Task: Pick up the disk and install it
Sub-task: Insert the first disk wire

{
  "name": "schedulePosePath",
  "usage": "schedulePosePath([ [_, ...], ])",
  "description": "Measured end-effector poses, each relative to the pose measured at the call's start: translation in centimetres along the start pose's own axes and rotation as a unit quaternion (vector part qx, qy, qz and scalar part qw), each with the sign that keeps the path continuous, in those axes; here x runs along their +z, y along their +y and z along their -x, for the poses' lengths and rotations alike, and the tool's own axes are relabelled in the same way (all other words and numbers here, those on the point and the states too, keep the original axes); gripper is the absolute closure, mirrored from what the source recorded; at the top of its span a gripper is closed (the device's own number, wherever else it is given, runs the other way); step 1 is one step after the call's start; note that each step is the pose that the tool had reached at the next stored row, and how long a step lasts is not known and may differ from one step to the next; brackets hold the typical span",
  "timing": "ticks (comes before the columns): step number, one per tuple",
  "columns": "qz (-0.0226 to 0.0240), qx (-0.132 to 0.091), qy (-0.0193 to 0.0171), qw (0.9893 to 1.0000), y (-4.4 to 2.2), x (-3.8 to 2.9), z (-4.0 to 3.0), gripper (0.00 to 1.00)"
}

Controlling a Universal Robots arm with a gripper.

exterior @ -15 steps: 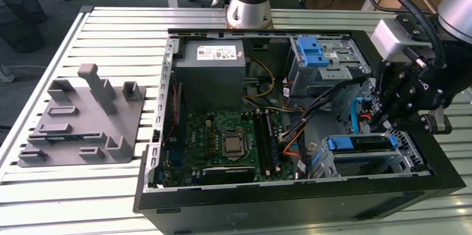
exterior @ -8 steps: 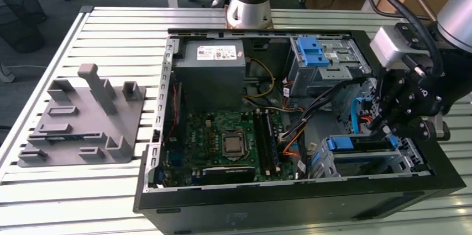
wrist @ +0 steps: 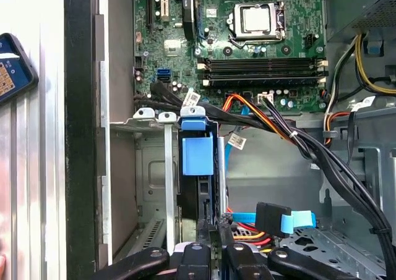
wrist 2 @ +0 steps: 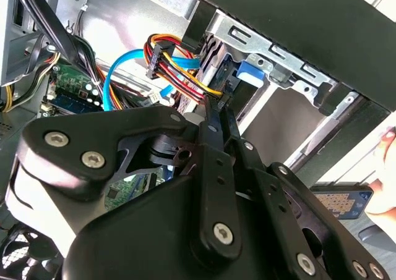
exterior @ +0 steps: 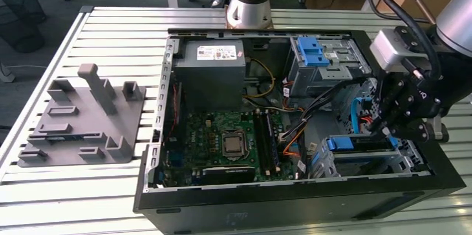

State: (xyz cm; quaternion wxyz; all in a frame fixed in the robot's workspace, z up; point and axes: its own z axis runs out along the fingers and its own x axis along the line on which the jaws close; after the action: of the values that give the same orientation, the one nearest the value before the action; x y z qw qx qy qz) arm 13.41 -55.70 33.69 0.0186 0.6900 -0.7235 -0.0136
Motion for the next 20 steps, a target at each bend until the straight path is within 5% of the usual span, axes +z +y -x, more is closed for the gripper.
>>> schedulePosePath([
  [20, 0.0083, 0.004, 0.0000, 1.0000, -0.33, 0.36, -0.03, 0.84],
])
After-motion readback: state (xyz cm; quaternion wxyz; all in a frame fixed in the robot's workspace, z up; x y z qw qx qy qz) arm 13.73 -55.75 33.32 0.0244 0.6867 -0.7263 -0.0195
